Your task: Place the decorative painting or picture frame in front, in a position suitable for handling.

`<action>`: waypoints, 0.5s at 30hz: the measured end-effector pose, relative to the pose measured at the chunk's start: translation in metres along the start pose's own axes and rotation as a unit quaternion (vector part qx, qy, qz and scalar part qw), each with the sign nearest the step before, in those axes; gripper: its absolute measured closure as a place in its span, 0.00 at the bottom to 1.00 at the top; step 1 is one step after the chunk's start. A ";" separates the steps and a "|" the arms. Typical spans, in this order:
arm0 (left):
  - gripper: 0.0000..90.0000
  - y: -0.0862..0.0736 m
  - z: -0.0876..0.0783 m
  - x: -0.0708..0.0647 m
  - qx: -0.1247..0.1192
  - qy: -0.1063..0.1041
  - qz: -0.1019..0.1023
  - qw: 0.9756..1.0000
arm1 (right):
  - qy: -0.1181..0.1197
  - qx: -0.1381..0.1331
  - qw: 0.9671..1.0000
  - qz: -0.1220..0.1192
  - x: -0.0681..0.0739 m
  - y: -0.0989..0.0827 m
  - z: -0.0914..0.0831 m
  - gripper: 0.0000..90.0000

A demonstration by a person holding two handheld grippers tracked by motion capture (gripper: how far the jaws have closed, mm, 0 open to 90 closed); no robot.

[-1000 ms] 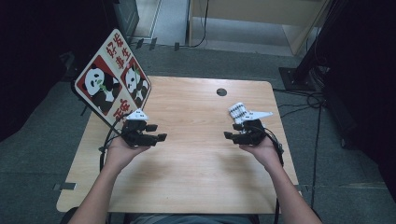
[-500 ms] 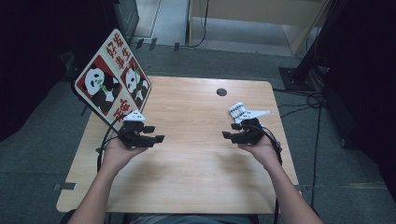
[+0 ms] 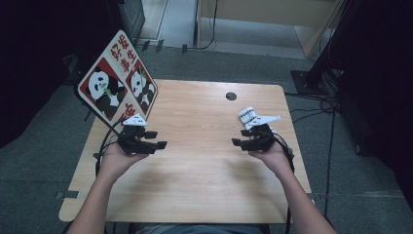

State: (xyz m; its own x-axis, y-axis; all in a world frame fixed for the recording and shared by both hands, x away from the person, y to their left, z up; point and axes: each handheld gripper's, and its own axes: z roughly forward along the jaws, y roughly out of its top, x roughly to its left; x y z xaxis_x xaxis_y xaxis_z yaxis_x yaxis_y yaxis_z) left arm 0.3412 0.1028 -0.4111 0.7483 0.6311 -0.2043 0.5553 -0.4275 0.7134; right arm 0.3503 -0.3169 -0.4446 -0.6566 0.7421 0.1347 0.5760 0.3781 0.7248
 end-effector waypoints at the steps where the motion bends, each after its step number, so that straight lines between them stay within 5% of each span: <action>1: 0.42 0.000 -0.002 0.001 0.003 0.000 0.002 1.000 | 0.000 0.000 1.000 -0.002 0.000 0.000 0.000 0.47; 15: 0.42 -0.004 -0.020 0.008 -0.012 0.007 -0.022 1.000 | 0.003 0.006 1.000 -0.007 0.000 0.001 0.003 0.47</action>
State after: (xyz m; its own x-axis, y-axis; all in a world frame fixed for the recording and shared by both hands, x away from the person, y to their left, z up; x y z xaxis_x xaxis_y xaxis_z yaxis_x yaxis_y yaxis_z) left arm 0.3375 0.1223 -0.4024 0.7176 0.6585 -0.2270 0.5788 -0.3824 0.7203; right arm 0.3522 -0.3147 -0.4457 -0.6682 0.7328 0.1287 0.5720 0.3953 0.7188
